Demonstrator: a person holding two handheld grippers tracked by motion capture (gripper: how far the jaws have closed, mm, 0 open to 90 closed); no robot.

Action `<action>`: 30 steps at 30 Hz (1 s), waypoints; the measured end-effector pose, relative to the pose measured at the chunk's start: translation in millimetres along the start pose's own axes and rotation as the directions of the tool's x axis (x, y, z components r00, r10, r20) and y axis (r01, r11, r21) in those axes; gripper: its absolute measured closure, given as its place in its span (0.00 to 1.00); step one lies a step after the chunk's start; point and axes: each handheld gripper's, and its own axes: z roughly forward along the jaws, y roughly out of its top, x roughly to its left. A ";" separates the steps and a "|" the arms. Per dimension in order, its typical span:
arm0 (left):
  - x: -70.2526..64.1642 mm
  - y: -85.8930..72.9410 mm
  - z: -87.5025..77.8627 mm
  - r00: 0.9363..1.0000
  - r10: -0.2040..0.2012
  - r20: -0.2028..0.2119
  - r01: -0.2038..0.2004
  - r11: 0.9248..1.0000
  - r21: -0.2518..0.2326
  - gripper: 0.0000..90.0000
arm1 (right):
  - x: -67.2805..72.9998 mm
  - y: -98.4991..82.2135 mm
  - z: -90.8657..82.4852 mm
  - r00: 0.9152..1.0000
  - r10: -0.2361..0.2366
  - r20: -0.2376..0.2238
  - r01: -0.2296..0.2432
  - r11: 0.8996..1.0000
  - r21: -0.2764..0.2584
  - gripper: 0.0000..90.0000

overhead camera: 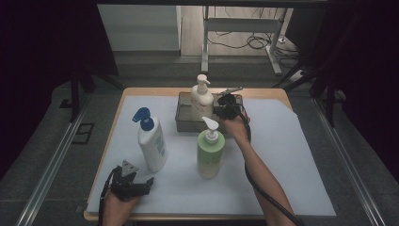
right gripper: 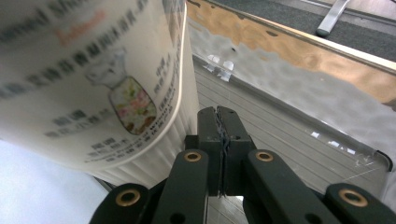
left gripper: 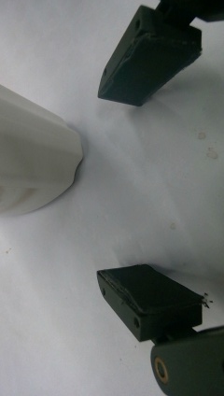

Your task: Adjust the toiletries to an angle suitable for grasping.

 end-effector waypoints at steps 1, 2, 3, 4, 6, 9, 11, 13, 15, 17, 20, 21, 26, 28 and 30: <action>0.0 0.0 0.0 1.000 0.000 0.000 0.000 1.000 0.000 0.14 | 0.1 -0.5 0.9 1.000 -0.002 0.002 0.002 1.000 0.004 0.98; 0.0 0.0 0.0 1.000 0.000 0.000 0.000 1.000 0.000 0.14 | 0.2 -1.1 1.8 1.000 -0.002 0.004 0.002 1.000 0.008 0.98; 0.0 0.0 0.0 1.000 0.000 0.000 0.000 1.000 0.000 0.13 | 0.2 -1.7 2.8 1.000 -0.003 0.006 0.003 1.000 0.011 0.98; 0.1 0.0 0.0 1.000 0.000 0.001 0.000 1.000 0.001 0.13 | 0.3 -2.2 3.7 1.000 0.001 0.005 -0.001 1.000 0.014 0.98; 0.0 0.1 0.0 1.000 0.000 0.001 0.000 1.000 0.001 0.14 | 1.1 -2.9 5.0 1.000 0.001 0.008 -0.001 1.000 0.017 0.98; 0.0 0.0 0.0 1.000 0.000 0.001 0.000 1.000 0.001 0.14 | 3.5 -3.2 7.1 1.000 -0.003 0.001 0.003 1.000 0.023 0.98; 0.1 0.0 0.0 1.000 0.000 0.001 0.000 1.000 0.001 0.14 | 6.4 -3.0 9.0 1.000 -0.011 -0.005 0.012 1.000 0.029 0.98; 0.1 0.0 0.0 1.000 0.000 0.001 0.000 1.000 0.001 0.14 | 9.4 -2.6 10.6 1.000 -0.017 -0.012 0.018 0.999 0.032 0.97; 0.1 0.0 0.0 1.000 0.000 0.001 0.000 1.000 0.000 0.14 | 12.6 -2.1 12.1 1.000 -0.023 -0.014 0.024 0.999 0.033 0.97; 0.0 0.0 0.0 1.000 -0.001 0.002 0.001 1.000 0.000 0.13 | 14.8 -1.7 13.5 0.999 -0.027 -0.019 0.028 0.999 0.032 0.97; 0.1 0.0 0.0 1.000 0.000 0.002 0.000 1.000 0.000 0.14 | 16.9 -0.8 14.9 0.999 -0.028 -0.031 0.029 0.999 0.032 0.98; 0.1 0.1 0.0 1.000 0.000 0.002 0.000 1.000 0.000 0.13 | 17.2 -0.8 15.4 0.999 -0.030 -0.035 0.031 0.999 0.031 0.98; 0.1 0.1 0.0 1.000 0.000 0.002 0.000 1.000 0.001 0.14 | 20.1 0.2 17.3 0.998 -0.020 -0.057 0.021 0.999 0.027 0.98; 0.1 0.1 0.0 1.000 0.000 0.001 0.000 1.000 0.001 0.14 | 21.3 0.7 18.5 0.998 -0.022 -0.062 0.024 0.999 0.025 0.98; 0.1 0.1 0.0 1.000 0.000 0.001 0.000 1.000 0.001 0.13 | 22.6 1.3 19.2 0.998 -0.021 -0.064 0.023 0.999 0.027 0.98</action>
